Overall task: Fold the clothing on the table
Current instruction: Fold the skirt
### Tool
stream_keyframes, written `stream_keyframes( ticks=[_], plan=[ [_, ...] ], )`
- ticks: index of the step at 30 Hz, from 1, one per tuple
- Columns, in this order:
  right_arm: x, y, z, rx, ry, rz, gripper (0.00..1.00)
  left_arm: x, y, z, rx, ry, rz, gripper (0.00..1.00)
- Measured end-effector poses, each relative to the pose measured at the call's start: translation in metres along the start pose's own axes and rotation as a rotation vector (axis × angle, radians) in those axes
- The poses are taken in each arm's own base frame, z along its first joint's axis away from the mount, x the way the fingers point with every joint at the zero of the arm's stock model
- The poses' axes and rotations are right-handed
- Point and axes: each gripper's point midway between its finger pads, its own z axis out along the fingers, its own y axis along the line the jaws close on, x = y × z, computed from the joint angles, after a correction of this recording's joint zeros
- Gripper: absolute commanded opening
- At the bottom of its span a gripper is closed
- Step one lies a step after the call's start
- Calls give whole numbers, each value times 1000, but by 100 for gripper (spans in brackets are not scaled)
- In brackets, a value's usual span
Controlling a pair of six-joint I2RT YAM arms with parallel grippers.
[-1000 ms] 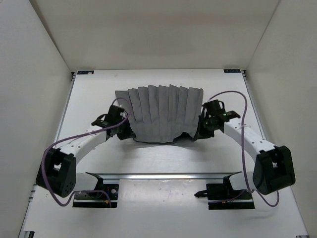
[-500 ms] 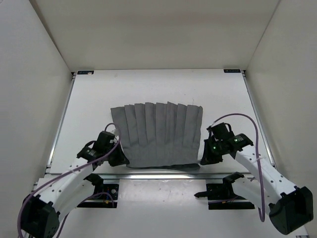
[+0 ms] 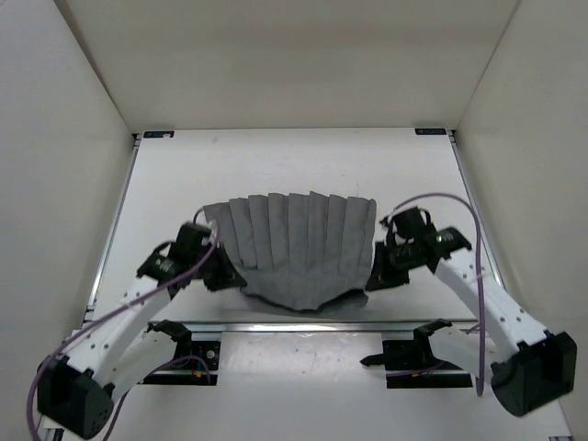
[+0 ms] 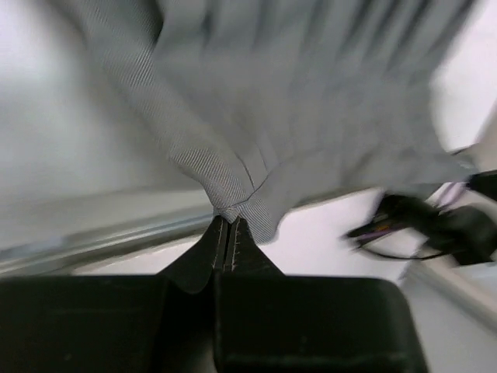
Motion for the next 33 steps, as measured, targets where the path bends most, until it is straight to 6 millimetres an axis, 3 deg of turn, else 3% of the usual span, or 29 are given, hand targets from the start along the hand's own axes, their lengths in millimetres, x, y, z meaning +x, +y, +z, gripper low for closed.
stream_keyframes(
  ticks=[2,4,5,6,8,9,11,13,16,21,24,27,30,31,32,33],
  plan=[
    [-43,16,-17,-10,-45,-8,0,-41,-36,-13,33,-45,-6,0],
    [-104,29,-36,-15,-142,-18,0,-98,-70,-23,82,-126,-17,5],
    [-138,33,-47,-19,-199,-24,3,-129,-81,-26,96,-172,-25,31],
    [-175,34,-55,-18,-259,-25,24,-164,-89,-26,105,-227,-27,46],
    [-238,27,-65,-13,-349,-12,32,-220,-90,-14,109,-282,-56,50],
    [-262,21,-66,-7,-375,-6,40,-239,-86,-6,111,-286,-74,53],
    [-297,2,-54,12,-391,16,42,-265,-68,23,101,-257,-121,58],
    [-302,-16,-34,42,-354,47,47,-268,-45,54,68,-194,-174,59],
    [-279,-30,-4,58,-270,86,53,-249,-22,82,28,-107,-222,59],
    [-221,-50,32,39,-189,165,55,-219,-7,68,-5,-114,-225,63],
    [-192,-58,56,14,-140,238,56,-217,3,55,-52,-171,-192,65],
    [-180,-62,73,-11,-126,297,58,-209,20,58,-116,-182,-181,67],
    [-184,-60,84,-42,-141,339,60,-188,42,73,-204,-139,-183,65],
    [-187,-60,87,-54,-146,344,58,-181,47,79,-227,-120,-180,62],
    [-191,-58,92,-68,-152,345,46,-175,52,84,-246,-101,-177,56],
    [-194,-56,95,-89,-152,350,25,-170,56,90,-263,-83,-177,40]
  ],
)
